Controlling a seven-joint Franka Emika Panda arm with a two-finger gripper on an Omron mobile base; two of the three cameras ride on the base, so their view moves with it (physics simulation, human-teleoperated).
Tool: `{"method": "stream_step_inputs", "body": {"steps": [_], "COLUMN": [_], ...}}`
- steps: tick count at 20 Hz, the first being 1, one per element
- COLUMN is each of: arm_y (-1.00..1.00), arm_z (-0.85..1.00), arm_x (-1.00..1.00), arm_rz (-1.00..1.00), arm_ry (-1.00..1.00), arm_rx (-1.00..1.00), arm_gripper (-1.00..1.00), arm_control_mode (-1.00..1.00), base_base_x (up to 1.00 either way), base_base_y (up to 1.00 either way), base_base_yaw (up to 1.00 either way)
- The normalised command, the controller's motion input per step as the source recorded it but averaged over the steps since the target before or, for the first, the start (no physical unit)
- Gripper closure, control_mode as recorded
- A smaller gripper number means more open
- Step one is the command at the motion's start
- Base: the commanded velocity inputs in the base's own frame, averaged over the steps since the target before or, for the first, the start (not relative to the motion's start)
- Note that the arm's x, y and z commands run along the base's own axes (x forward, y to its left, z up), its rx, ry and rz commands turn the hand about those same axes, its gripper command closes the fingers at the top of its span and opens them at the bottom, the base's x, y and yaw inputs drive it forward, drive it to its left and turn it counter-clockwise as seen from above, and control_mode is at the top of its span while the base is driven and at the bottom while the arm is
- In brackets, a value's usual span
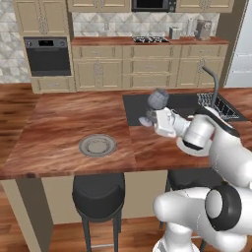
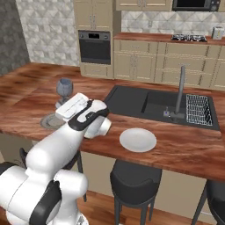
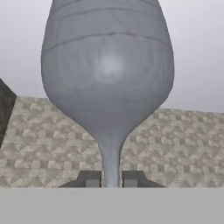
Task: Retrieve the wine glasses from the counter and place one next to each plate.
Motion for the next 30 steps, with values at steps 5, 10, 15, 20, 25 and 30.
{"method": "stream_step_inputs", "body": {"steps": [5,10,15,20,25,30], "arm_y": [-0.12,0.02,0.03,0.00,0.00,0.00], "arm_z": [0.00,-0.04,-0.27,-0.28,-0.25,-0.17], "arm_x": [0.31,0.29,0.28,0.16,0.05,0.03], "arm_rz": [0.00,0.04,0.14,0.20,0.17,0.10], "arm_ry": [0.19,0.02,-0.02,-0.12,-0.13,-0.12], "arm_rx": [-0.14,-0.10,0.00,0.00,-0.01,-0.06], "arm_gripper": [1.00,1.00,1.00,1.00,1.00,1.00], "arm_control_mode": [-1.00,-1.00,-1.00,-1.00,-1.00,-1.00], "base_base_x": [0.00,0.00,0.00,0.00,0.00,0.00], "base_base_y": [0.00,0.00,0.00,0.00,0.00,0.00], "base_base_yaw": [0.00,0.00,0.00,0.00,0.00,0.00]}}
